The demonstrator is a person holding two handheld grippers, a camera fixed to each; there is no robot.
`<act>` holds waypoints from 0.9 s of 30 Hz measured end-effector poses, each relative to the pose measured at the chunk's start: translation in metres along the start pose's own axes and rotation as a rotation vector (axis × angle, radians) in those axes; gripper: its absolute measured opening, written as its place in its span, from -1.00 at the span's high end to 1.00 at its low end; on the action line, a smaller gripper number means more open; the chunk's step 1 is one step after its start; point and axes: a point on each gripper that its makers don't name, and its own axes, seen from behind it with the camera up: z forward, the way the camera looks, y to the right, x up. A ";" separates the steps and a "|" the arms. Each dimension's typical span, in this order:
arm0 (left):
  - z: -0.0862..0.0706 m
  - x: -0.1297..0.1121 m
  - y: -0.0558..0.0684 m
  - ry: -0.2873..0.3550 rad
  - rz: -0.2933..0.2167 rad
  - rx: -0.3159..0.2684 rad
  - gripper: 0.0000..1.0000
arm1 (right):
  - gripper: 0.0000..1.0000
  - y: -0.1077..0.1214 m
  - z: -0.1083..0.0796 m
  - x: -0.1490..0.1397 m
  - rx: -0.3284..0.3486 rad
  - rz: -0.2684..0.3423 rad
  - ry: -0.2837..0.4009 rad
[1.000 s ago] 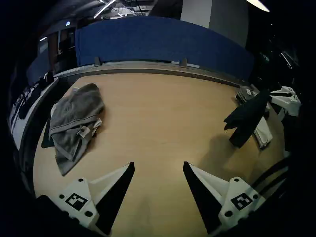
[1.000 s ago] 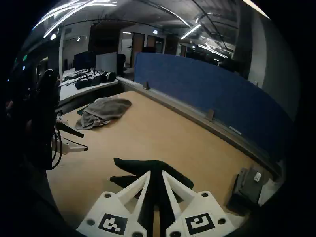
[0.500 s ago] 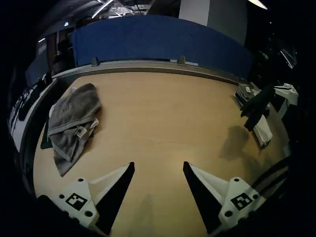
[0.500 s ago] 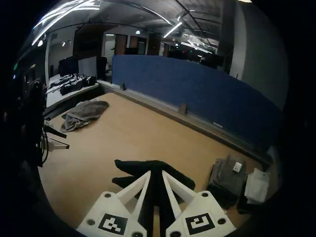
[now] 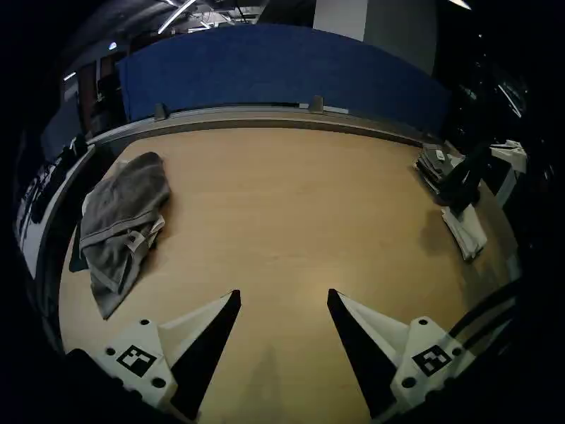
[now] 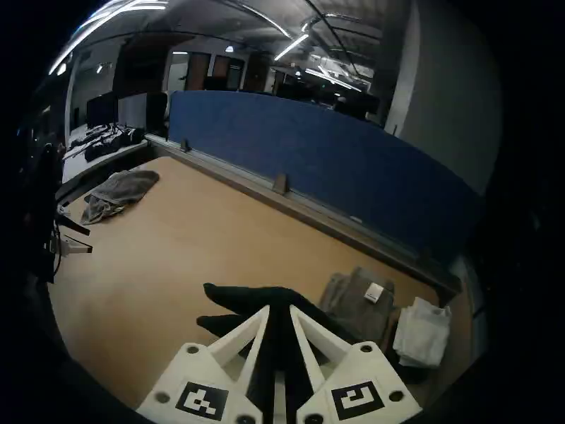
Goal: Fold towel
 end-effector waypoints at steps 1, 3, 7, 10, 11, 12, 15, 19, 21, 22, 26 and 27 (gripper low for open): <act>0.000 0.000 0.001 -0.001 0.001 0.000 -0.82 | 0.92 0.003 0.000 0.000 -0.003 0.000 -0.001; 0.000 0.000 0.003 -0.002 0.002 -0.001 -0.83 | 0.92 0.010 0.000 0.000 -0.009 0.000 -0.002; 0.000 -0.001 0.004 -0.004 0.003 0.001 -0.82 | 0.92 0.020 0.003 -0.002 -0.018 0.004 -0.004; 0.000 -0.002 0.004 -0.005 0.002 0.002 -0.82 | 0.92 0.024 0.006 -0.004 -0.021 0.007 -0.007; 0.000 -0.002 0.004 -0.006 0.001 0.003 -0.82 | 0.92 0.025 0.007 -0.005 -0.022 0.008 -0.008; 0.000 -0.003 0.004 -0.006 0.001 0.003 -0.82 | 0.92 0.026 0.008 -0.005 -0.022 0.008 -0.009; 0.000 -0.003 0.003 -0.006 -0.001 0.006 -0.82 | 0.92 0.028 0.011 -0.006 -0.023 0.008 -0.009; 0.001 -0.002 0.003 -0.007 0.000 0.009 -0.83 | 0.92 0.029 0.013 -0.006 -0.023 0.009 -0.009; 0.001 -0.002 0.003 -0.007 0.001 0.010 -0.82 | 0.92 0.030 0.014 -0.006 -0.023 0.009 -0.008; 0.001 -0.002 0.003 -0.007 0.002 0.010 -0.82 | 0.92 0.031 0.015 -0.006 -0.024 0.009 -0.008; 0.001 -0.002 0.004 -0.009 0.005 0.013 -0.83 | 0.92 0.033 0.015 -0.011 -0.025 0.009 -0.016; 0.001 -0.002 0.005 -0.009 0.005 0.013 -0.83 | 0.92 0.033 0.015 -0.013 -0.025 0.011 -0.019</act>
